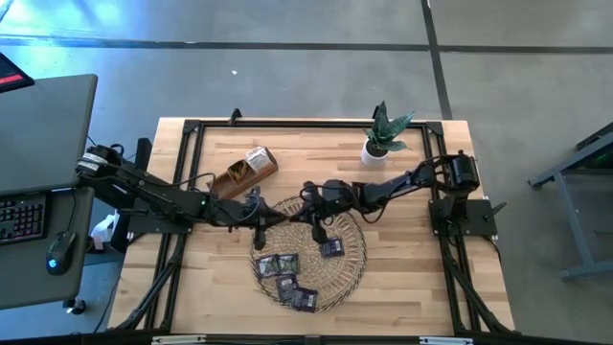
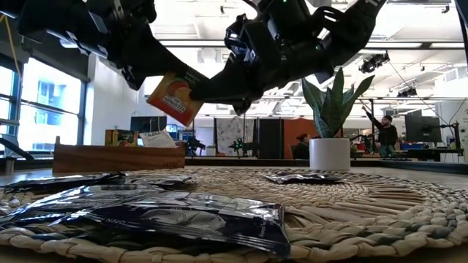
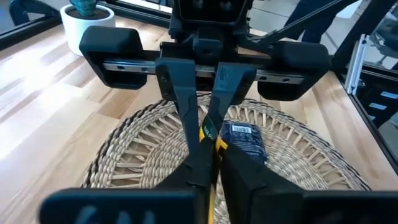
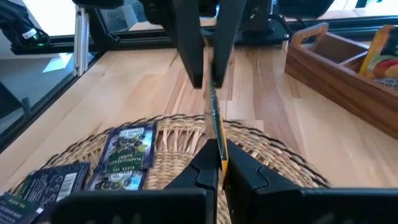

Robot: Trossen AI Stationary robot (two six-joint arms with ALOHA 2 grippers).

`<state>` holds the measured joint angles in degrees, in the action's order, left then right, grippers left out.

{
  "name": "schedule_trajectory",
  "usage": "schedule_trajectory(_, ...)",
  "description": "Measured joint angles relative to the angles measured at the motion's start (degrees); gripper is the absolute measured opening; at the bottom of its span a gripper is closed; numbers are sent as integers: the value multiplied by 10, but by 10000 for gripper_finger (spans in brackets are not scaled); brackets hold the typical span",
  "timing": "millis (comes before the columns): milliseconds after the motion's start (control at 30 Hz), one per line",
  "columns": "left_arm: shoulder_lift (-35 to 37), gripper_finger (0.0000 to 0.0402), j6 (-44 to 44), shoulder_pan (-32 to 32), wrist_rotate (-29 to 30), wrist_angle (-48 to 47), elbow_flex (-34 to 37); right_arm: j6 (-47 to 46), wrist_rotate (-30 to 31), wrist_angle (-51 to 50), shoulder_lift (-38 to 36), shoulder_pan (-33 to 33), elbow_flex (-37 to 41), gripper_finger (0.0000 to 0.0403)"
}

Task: Pick & Place Tea
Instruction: Put the orange tea bag into the middle compartment of the wooden organizer

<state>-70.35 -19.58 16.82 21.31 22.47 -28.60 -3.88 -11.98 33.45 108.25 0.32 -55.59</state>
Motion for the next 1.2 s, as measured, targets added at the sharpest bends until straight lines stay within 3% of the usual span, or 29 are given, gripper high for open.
schedule_trajectory(233,0,4,0,0,6,0,0,-2,-4,1,0,1,0,52)
schedule_trajectory(467,5,1,-43,1,66,-2,0,3,6,-34,-7,-1,0,97)
schedule_trajectory(633,34,1,-133,6,180,-31,0,53,30,-244,-84,-18,0,104)
schedule_trajectory(800,106,0,-201,39,354,-196,0,62,124,-399,-169,-22,0,100)
schedule_trajectory(933,133,0,-292,54,439,-323,7,50,149,-404,-204,-13,12,99)
schedule_trajectory(1100,130,0,-399,29,449,-395,36,57,146,-369,-214,-6,36,99)
schedule_trajectory(1200,119,0,-408,5,457,-392,59,68,146,-354,-214,-6,41,99)
